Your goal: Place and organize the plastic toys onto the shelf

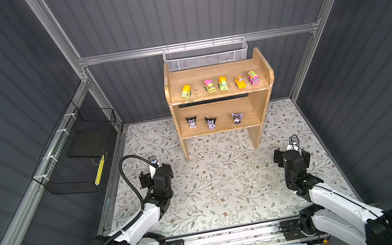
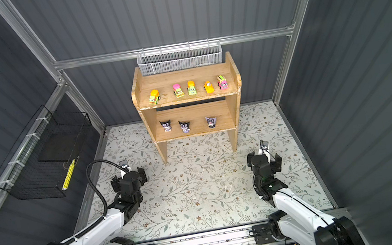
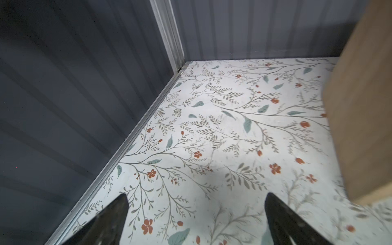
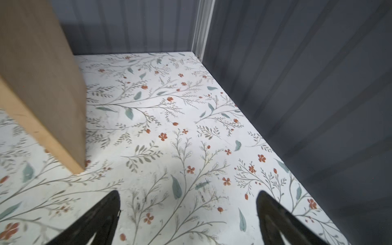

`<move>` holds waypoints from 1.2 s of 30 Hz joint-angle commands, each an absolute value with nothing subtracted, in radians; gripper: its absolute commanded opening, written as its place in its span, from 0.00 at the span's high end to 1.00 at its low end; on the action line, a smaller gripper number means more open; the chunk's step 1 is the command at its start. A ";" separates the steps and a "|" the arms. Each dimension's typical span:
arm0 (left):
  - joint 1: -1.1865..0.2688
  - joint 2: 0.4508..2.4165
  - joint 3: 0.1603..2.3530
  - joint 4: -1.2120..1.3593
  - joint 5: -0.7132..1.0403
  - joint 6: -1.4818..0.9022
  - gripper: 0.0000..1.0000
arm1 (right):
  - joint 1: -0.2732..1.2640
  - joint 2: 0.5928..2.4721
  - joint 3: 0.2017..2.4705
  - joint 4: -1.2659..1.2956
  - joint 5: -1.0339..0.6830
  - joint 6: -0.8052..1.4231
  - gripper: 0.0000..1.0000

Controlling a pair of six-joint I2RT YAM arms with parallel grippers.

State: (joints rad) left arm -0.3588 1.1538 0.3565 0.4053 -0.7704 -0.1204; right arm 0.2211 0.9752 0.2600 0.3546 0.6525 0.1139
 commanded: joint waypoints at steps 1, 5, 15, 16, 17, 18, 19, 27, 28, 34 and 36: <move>-0.304 1.231 0.322 0.597 -0.689 -0.085 0.00 | 0.153 1.044 0.253 0.560 0.567 0.111 0.01; -0.277 1.322 0.306 0.721 -0.691 -0.038 0.00 | 0.112 1.087 0.253 0.637 0.518 0.081 0.01; -0.199 1.583 0.353 1.031 -0.534 0.033 0.00 | 0.009 1.240 0.272 0.844 0.362 0.071 0.01; -0.191 1.608 0.353 1.058 -0.519 0.029 0.00 | 0.004 1.255 0.277 0.862 0.354 0.071 0.01; -0.186 1.628 0.353 1.071 -0.518 0.022 0.00 | -0.002 1.264 0.282 0.872 0.335 0.076 0.01; -0.180 1.649 0.348 1.099 -0.509 0.017 0.00 | -0.010 1.275 0.289 0.866 0.312 0.086 0.01; -0.176 1.670 0.342 1.134 -0.499 0.017 0.00 | -0.019 1.296 0.292 0.874 0.284 0.097 0.01; -0.157 1.713 0.379 1.088 -0.437 0.022 0.00 | -0.032 1.471 0.281 1.096 0.182 0.073 0.01; -0.155 1.716 0.388 1.079 -0.424 0.024 0.00 | -0.032 1.446 0.292 1.035 0.172 0.077 0.01; -0.134 1.718 0.432 0.993 -0.355 0.028 0.00 | -0.046 1.454 0.319 0.982 0.107 0.069 0.01; -0.114 1.717 0.447 0.959 -0.316 0.019 0.00 | -0.046 1.464 0.315 1.003 0.098 0.066 0.01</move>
